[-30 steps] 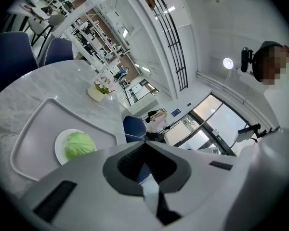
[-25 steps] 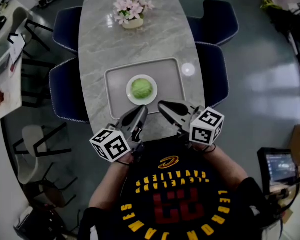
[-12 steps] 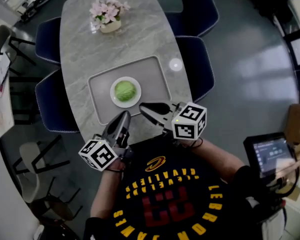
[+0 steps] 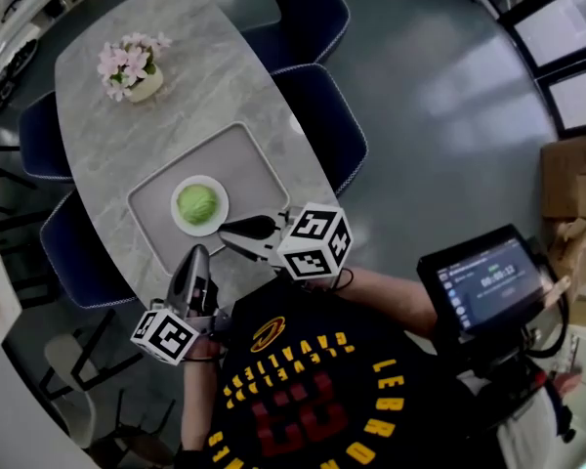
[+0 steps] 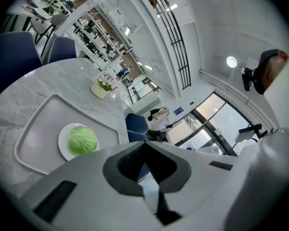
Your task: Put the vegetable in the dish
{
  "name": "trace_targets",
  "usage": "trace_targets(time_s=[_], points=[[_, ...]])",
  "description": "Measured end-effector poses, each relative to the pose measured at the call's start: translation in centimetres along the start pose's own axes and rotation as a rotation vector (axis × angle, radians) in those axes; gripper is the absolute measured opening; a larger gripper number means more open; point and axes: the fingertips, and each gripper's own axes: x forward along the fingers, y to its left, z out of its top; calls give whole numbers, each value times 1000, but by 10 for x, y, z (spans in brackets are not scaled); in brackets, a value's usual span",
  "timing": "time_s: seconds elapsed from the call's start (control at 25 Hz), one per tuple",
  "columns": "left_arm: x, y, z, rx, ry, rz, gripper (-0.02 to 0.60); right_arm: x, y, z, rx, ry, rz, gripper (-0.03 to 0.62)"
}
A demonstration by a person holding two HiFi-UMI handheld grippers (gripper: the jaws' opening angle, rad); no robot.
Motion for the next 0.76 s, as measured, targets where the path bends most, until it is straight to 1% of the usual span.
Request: trace_targets(time_s=[0.32, 0.48, 0.64, 0.76], points=[[5, 3, -3, 2, 13, -9, 0, -1, -3, -2, -4, 1, -2, 14], [0, -13, -8, 1, 6, 15, 0, -14, 9, 0, -2, 11, 26, 14], [8, -5, -8, 1, 22, -9, 0, -11, -2, -2, -5, -1, -5, 14], [5, 1, -4, -4, 26, -12, 0, -6, -4, -4, -5, 0, -18, 14]])
